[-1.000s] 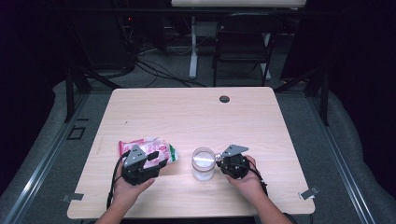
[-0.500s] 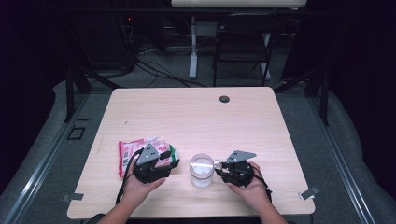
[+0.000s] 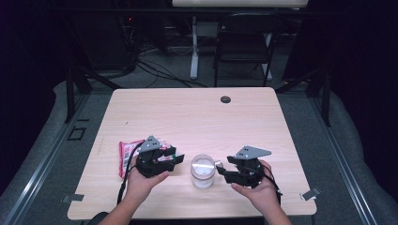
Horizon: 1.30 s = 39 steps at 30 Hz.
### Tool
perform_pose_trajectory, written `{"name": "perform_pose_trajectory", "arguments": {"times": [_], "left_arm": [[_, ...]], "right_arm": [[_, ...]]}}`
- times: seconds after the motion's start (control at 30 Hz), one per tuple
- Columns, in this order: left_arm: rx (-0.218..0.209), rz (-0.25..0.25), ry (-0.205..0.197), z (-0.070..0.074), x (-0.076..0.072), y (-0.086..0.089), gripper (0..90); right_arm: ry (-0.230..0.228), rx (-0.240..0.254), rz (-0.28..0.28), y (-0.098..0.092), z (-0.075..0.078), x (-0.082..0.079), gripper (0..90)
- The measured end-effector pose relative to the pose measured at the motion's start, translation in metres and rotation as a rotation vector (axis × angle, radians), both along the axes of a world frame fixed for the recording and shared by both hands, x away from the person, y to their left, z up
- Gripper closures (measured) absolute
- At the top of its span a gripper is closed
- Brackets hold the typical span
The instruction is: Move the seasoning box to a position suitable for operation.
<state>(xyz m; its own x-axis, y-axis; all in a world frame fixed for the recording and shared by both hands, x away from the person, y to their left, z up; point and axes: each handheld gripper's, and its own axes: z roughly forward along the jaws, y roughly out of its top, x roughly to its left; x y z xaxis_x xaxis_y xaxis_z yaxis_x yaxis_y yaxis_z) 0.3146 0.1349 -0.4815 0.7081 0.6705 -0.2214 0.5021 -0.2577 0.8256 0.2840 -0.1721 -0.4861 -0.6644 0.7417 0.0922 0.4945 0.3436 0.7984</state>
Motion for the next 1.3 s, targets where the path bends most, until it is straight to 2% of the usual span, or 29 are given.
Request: {"name": "perform_pose_trajectory", "arguments": {"times": [0.03, 0.1, 0.13, 0.17, 0.27, 0.37, 0.4, 0.43, 0.47, 0.5, 0.57, 0.6, 0.7, 0.8, 0.83, 0.9, 1.0, 1.17, 1.3], "left_arm": [[-0.011, -0.004, 0.009, 0.002, 0.001, -0.003, 52.9], [-0.010, -0.015, 0.012, 0.006, 0.002, -0.009, 52.9], [0.006, -0.014, 0.006, 0.008, 0.001, -0.012, 52.9], [0.002, -0.006, -0.006, 0.007, 0.000, -0.015, 52.9], [0.011, -0.027, -0.008, 0.004, -0.001, -0.020, 52.6], [0.018, -0.030, -0.013, -0.002, -0.003, -0.019, 53.3], [-0.001, -0.031, -0.010, -0.005, -0.003, -0.017, 55.0], [-0.027, -0.035, 0.011, -0.008, -0.003, -0.015, 56.1], [-0.042, -0.038, 0.027, -0.010, -0.003, -0.014, 56.9], [-0.040, -0.043, 0.038, -0.011, -0.003, -0.014, 57.7], [-0.011, -0.047, 0.025, -0.011, -0.003, -0.014, 60.7], [0.001, -0.063, 0.033, -0.009, -0.003, -0.013, 62.9], [-0.008, -0.084, 0.002, -0.009, -0.007, -0.009, 69.1], [0.023, -0.091, -0.012, -0.014, -0.011, -0.007, 75.1], [0.038, -0.092, -0.011, -0.016, -0.011, -0.006, 77.1], [0.038, -0.096, 0.003, -0.019, -0.011, -0.006, 80.8], [0.054, -0.122, 0.007, -0.022, -0.014, -0.009, 85.4], [0.096, -0.159, 0.009, -0.028, -0.017, -0.019, 87.5], [0.116, -0.163, 0.019, -0.032, -0.018, -0.022, 87.9]], "right_arm": [[0.002, 0.016, -0.019, 0.001, 0.004, 0.002, 45.4], [0.078, 0.069, -0.055, 0.001, 0.013, 0.007, 49.1], [0.106, 0.091, -0.067, 0.002, 0.016, 0.010, 50.2], [0.123, 0.102, -0.084, 0.004, 0.018, 0.012, 51.7], [0.116, 0.066, -0.116, 0.008, 0.020, 0.015, 57.5], [0.129, 0.060, -0.121, 0.009, 0.019, 0.016, 60.1], [0.128, 0.058, -0.123, 0.008, 0.018, 0.016, 60.6], [0.125, 0.056, -0.131, 0.007, 0.017, 0.016, 62.4], [0.140, 0.063, -0.136, 0.006, 0.016, 0.015, 64.4], [0.157, 0.065, -0.141, 0.005, 0.016, 0.015, 65.6], [0.170, 0.073, -0.151, 0.003, 0.014, 0.015, 68.4], [0.165, 0.070, -0.163, 0.003, 0.013, 0.015, 70.0], [0.177, 0.080, -0.187, 0.001, 0.012, 0.015, 73.9], [0.185, 0.097, -0.186, 0.001, 0.012, 0.017, 76.7], [0.195, 0.102, -0.188, 0.002, 0.011, 0.017, 77.5], [0.206, 0.103, -0.182, 0.006, 0.011, 0.017, 78.6], [0.197, 0.095, -0.179, 0.011, 0.010, 0.016, 80.4], [0.198, 0.086, -0.177, 0.012, 0.007, 0.016, 84.4], [0.211, 0.104, -0.173, 0.011, 0.005, 0.018, 84.8]]}}
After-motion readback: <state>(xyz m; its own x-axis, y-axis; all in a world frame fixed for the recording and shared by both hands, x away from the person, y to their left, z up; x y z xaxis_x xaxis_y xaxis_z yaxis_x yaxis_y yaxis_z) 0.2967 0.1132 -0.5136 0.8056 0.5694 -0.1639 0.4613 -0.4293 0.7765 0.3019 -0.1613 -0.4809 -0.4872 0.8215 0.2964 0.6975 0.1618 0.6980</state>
